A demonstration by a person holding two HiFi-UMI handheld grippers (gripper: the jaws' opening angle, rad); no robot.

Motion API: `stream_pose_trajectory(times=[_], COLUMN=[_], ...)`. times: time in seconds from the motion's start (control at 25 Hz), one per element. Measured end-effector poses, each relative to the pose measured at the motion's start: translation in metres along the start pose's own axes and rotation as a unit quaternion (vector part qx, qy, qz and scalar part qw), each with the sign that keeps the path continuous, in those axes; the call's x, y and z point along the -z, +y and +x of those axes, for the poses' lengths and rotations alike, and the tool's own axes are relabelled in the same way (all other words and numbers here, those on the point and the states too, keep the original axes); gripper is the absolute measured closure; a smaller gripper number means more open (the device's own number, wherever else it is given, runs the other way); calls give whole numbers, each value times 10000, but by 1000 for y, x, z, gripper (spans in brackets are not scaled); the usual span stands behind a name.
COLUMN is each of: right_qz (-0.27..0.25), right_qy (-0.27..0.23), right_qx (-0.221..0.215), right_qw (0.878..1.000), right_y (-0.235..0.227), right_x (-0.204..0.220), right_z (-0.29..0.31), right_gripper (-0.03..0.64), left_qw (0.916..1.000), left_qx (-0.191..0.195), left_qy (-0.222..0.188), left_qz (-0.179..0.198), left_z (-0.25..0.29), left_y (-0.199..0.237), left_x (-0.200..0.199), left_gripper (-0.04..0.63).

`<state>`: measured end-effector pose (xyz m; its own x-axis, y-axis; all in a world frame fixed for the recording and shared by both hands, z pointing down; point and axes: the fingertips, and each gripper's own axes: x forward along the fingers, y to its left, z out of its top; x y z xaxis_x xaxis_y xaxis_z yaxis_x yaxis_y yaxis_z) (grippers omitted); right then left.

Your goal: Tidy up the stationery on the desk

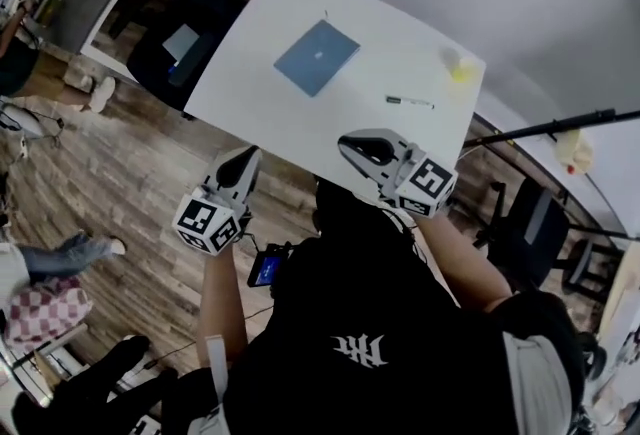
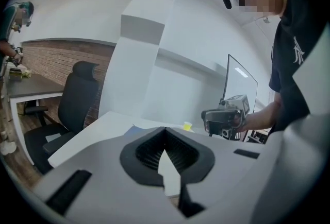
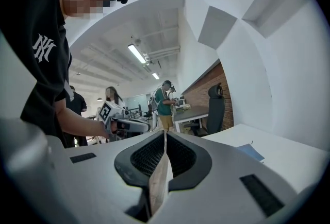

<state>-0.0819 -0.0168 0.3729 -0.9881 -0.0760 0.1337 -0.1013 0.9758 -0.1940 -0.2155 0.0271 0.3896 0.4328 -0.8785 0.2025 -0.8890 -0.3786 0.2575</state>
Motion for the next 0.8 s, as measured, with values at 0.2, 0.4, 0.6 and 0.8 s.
stream_pose_trajectory(times=[0.2, 0.4, 0.6, 0.8], right_qz=[367, 670, 1027, 1332], right_qy=[-159, -254, -405, -292], right_qx=[63, 311, 721, 977], right_qw=[9992, 9969, 9913, 9858], right_y=[-36, -87, -134, -169], right_x=[7, 11, 17, 34], right_z=[19, 41, 52, 64], right_gripper=[577, 575, 566, 533], left_qw=[9990, 9960, 9921, 9861], left_qx=[118, 347, 627, 867], left_qy=[401, 796, 1084, 1403], left_qz=[173, 214, 52, 214], left_z=[35, 78, 124, 163], left_y=[36, 73, 100, 121], left_x=[-3, -9, -17, -21], left_gripper=[600, 600, 600, 600])
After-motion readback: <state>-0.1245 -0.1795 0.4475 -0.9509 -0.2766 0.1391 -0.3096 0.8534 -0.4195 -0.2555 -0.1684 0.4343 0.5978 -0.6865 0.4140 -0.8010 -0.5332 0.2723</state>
